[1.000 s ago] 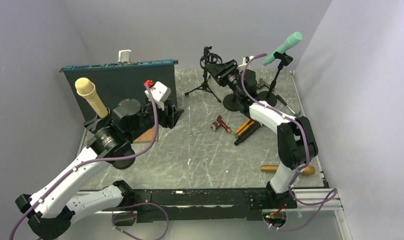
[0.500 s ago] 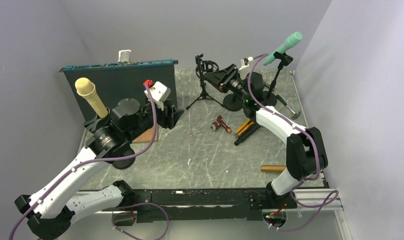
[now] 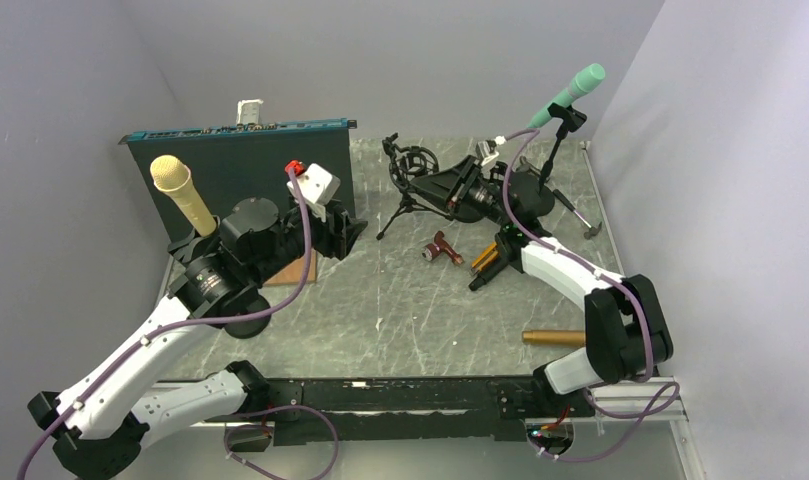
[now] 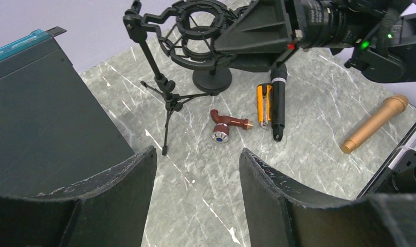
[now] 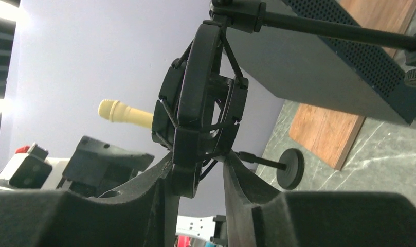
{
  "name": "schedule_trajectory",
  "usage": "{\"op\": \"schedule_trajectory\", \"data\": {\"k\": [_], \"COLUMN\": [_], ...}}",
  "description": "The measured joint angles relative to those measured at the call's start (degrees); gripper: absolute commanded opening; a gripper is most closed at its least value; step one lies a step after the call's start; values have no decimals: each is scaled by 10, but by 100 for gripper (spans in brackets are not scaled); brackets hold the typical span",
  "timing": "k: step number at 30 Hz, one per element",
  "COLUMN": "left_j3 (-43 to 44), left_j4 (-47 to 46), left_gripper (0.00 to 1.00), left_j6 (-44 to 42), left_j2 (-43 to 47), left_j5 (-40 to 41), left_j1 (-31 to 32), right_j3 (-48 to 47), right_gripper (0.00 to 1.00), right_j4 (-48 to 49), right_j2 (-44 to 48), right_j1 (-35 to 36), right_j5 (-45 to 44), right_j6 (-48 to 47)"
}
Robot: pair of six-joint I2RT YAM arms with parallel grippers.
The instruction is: Remove the microphone from the stand
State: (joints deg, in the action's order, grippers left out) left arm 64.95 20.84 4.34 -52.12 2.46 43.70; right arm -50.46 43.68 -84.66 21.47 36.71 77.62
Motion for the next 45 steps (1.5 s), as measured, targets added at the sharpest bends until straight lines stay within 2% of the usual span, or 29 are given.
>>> {"op": "schedule_trajectory", "data": {"k": [6, 14, 27, 33, 37, 45], "left_j3": [0, -1, -2, -6, -19, -49], "left_j4": [0, -10, -9, -15, -26, -48], "left_gripper": [64, 64, 65, 65, 66, 71], "left_j6": [11, 15, 15, 16, 24, 45], "left_j2": [0, 0, 3, 21, 24, -1], "left_j5": [7, 43, 89, 110, 110, 108], "left_j1": [0, 0, 0, 0, 0, 0], "right_j3": [58, 92, 66, 66, 78, 130], "right_gripper": [17, 12, 10, 11, 8, 9], "right_j4": [17, 77, 13, -18, -15, 54], "right_j2": [46, 49, 72, 101, 109, 119], "right_j1": [0, 2, 95, 111, 108, 107], "right_j5": [14, 37, 25, 21, 24, 39], "right_j6": [9, 60, 55, 53, 54, 84]}}
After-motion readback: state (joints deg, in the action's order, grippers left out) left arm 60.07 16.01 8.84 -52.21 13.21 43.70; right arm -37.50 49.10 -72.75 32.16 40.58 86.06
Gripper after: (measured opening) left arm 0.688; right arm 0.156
